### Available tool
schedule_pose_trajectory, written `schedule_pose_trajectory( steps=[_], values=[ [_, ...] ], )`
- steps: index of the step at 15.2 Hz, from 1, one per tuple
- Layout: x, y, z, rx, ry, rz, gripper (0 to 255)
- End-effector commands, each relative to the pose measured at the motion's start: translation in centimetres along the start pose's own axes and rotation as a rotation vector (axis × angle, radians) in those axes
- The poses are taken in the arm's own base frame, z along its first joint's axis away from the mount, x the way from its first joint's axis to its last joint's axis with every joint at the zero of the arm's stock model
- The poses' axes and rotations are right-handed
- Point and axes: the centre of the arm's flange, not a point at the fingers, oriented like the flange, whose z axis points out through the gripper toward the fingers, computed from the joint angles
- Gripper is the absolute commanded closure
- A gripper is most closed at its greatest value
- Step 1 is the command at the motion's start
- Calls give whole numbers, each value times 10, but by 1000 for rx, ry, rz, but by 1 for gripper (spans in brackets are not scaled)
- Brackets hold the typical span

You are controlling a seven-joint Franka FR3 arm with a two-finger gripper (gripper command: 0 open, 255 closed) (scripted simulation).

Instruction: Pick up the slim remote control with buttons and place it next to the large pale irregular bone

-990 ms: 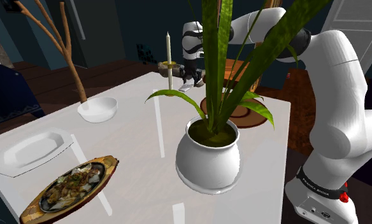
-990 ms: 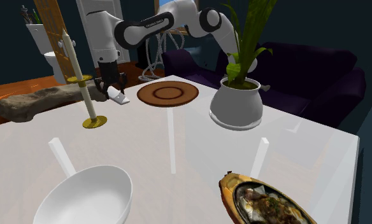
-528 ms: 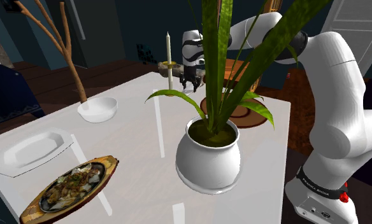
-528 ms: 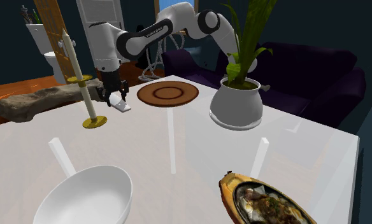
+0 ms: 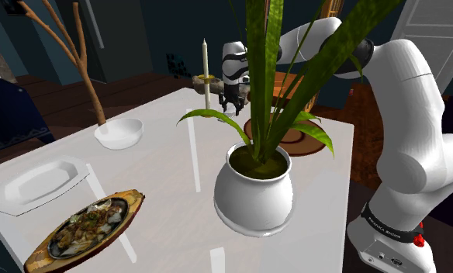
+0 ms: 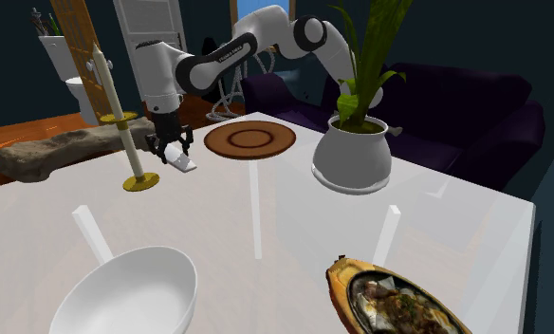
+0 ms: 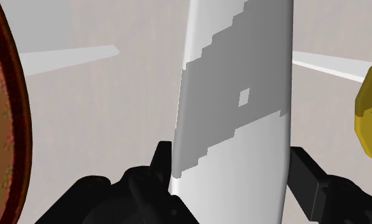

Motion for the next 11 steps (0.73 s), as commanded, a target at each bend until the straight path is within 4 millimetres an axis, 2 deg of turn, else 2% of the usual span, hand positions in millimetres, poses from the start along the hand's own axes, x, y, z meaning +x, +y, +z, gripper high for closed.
schedule_pose_trajectory(
  steps=[1,3,4,9,11],
  values=[
    [0,0,0,0,0,0,255],
    [0,0,0,0,0,0,255],
    [0,0,0,0,0,0,0],
    [0,0,0,0,0,0,0],
    [0,0,-26,0,0,0,0]
  ],
)
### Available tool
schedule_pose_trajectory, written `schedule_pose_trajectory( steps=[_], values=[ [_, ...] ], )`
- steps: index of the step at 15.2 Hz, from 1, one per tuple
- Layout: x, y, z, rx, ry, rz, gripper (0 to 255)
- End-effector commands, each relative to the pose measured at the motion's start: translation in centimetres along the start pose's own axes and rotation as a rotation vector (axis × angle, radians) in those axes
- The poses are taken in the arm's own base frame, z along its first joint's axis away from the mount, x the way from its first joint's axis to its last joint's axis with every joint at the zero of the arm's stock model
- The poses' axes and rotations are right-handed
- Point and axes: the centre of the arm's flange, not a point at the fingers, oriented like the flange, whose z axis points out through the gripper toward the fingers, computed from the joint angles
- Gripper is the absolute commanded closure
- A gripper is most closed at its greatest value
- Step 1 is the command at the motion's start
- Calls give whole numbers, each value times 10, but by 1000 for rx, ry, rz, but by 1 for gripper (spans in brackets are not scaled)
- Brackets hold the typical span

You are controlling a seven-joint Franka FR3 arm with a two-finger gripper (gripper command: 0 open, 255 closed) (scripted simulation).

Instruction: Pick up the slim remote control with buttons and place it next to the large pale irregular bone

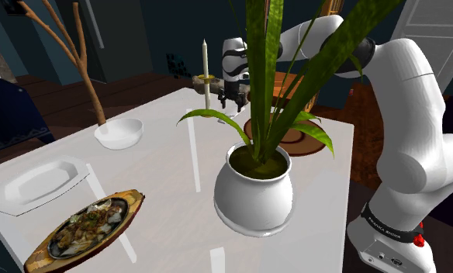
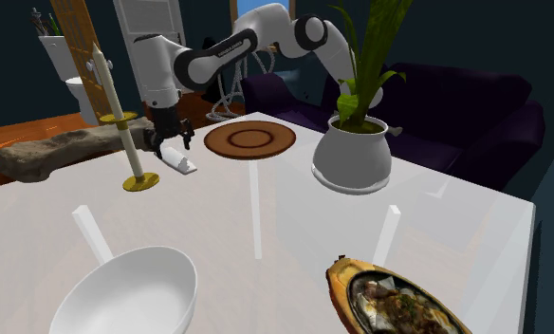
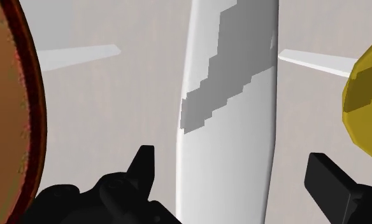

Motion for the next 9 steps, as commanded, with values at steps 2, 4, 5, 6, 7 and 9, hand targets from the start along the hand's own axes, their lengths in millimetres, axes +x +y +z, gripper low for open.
schedule_pose_trajectory(
  steps=[2,4,5,6,7,9],
  values=[
    [-2,0,-35,0,0,0,0],
    [-2,0,-35,0,0,0,0],
    [-2,0,-35,0,0,0,0],
    [-2,0,-35,0,0,0,0],
    [-2,0,-35,0,0,0,0],
    [-2,0,-35,0,0,0,0]
  ],
)
